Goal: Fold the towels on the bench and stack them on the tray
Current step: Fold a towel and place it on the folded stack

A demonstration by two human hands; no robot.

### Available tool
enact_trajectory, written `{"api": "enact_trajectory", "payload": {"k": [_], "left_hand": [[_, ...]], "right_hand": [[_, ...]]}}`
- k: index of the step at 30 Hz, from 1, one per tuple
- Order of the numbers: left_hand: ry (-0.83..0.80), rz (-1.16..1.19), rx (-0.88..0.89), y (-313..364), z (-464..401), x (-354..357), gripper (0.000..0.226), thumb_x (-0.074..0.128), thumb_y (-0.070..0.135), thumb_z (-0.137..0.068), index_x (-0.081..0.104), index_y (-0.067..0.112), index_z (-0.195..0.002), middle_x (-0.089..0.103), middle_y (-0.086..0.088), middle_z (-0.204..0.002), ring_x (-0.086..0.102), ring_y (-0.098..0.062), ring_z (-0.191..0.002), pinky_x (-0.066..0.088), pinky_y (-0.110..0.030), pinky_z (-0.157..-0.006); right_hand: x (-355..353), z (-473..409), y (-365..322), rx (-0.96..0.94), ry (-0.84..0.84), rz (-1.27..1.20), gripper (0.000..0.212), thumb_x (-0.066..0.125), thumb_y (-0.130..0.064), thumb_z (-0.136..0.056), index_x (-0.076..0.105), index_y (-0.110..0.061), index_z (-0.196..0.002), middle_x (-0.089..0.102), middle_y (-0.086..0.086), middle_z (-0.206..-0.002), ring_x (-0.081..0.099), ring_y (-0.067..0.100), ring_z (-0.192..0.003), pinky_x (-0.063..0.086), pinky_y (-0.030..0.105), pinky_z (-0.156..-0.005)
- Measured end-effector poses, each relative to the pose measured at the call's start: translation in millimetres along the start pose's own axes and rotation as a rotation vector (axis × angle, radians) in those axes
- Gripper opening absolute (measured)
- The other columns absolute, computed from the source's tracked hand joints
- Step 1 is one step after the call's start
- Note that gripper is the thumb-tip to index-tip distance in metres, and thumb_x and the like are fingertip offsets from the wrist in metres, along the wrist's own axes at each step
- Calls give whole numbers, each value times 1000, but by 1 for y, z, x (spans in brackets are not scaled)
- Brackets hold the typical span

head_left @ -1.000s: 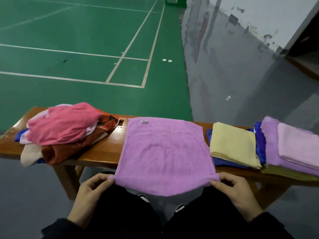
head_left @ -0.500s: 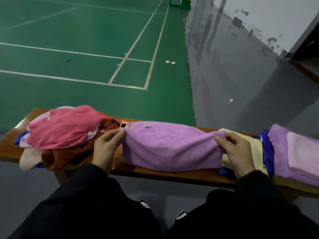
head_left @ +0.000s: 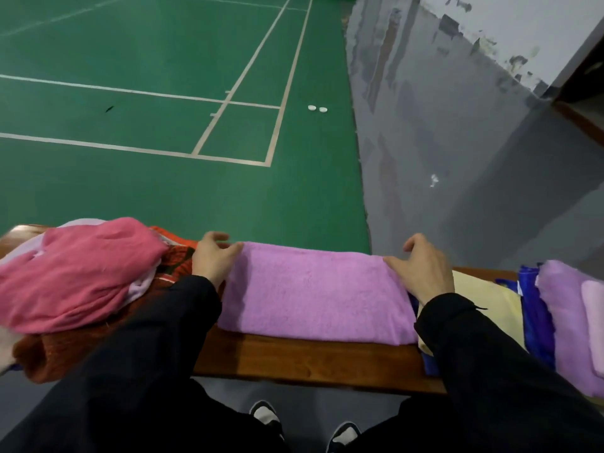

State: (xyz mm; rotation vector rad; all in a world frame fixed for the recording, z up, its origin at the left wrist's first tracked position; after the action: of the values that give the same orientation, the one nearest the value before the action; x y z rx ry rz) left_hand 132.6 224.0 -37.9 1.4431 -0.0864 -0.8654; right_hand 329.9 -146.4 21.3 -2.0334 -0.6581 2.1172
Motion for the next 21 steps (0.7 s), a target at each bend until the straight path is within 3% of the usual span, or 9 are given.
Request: {"api": "enact_trajectory", "payload": {"k": [1, 3, 6, 8, 12, 15, 17, 19, 21], "left_hand": [[44, -72, 43, 3, 5, -3, 44, 75, 24, -89, 59, 6, -126, 67, -12, -118, 64, -26, -107, 50, -34, -95], [105, -220, 320, 19, 27, -9, 43, 70, 24, -91, 57, 6, -128, 62, -14, -122, 58, -28, -110, 44, -36, -100], [-166, -486, 871, 23, 89, -1, 34, 67, 43, -90, 67, 20, -114, 65, 0, -116, 59, -22, -109, 45, -40, -99], [-351, -646, 1018, 2, 116, -1, 36, 71, 54, -85, 71, 27, -109, 67, 8, -119, 61, -17, -113, 47, -40, -98], [-379, -688, 1055, -20, 117, -18, 36, 67, 42, -87, 73, 19, -114, 69, 1, -127, 66, -17, -117, 51, -31, -100], [-335, -735, 1097, -24, 115, -23, 28, 58, 33, -94, 72, 16, -110, 71, -4, -123, 71, -22, -108, 57, -32, -90], [-277, -732, 1066, -22, 115, -27, 28, 50, 27, -94, 66, 16, -114, 71, -10, -119, 72, -30, -100, 60, -37, -83], [-205, -659, 953, -9, 116, -37, 30, 44, 27, -92, 59, 18, -116, 71, -14, -107, 71, -35, -89, 58, -40, -76], [-113, -540, 870, 15, 120, -55, 31, 42, 30, -93, 58, 15, -114, 70, -14, -98, 68, -35, -83, 49, -37, -75]], "right_hand": [[-3, 2, -3, -9, 25, 23, 44, 72, -47, -90, 54, -19, -118, 60, 4, -118, 58, 23, -98, 52, 38, -80], [-13, 17, -19, -149, 86, 24, 42, 67, -45, -94, 54, -20, -124, 57, 3, -127, 57, 22, -110, 50, 37, -86], [-9, 65, -41, -525, -54, 129, 29, 55, -43, -99, 63, -26, -122, 64, -6, -124, 59, 16, -113, 46, 34, -95], [7, 96, -34, -695, -158, 364, 34, 52, -45, -91, 67, -30, -117, 69, -7, -117, 61, 19, -113, 43, 39, -104], [26, 106, 5, -660, -186, 697, 46, 65, -32, -66, 76, -20, -109, 76, 1, -112, 67, 27, -116, 26, 52, -118], [23, 106, 0, -633, -171, 785, 20, 57, -22, -83, 74, -22, -93, 75, 0, -96, 68, 24, -102, 20, 46, -122], [15, 105, -8, -588, -162, 743, 21, 50, -21, -92, 69, -22, -84, 71, 0, -85, 65, 23, -87, 28, 46, -121], [-6, 104, -14, -515, -88, 594, 21, 51, -25, -95, 69, -21, -85, 70, 1, -82, 61, 22, -78, 50, 41, -99], [-34, 103, -18, -438, -10, 351, 20, 54, -28, -99, 72, -22, -106, 72, 0, -94, 62, 18, -82, 53, 33, -81]]}}
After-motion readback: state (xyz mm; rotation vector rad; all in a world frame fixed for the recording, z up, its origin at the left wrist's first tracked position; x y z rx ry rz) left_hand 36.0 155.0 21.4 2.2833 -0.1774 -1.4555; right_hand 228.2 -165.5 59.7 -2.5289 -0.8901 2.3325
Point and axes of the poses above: each hand's wrist, its own z-axis away from the middle knuckle, its own x-axis out of the palm, y = z × x, the point moved 6 cm from there along -z, towards the middle knuckle
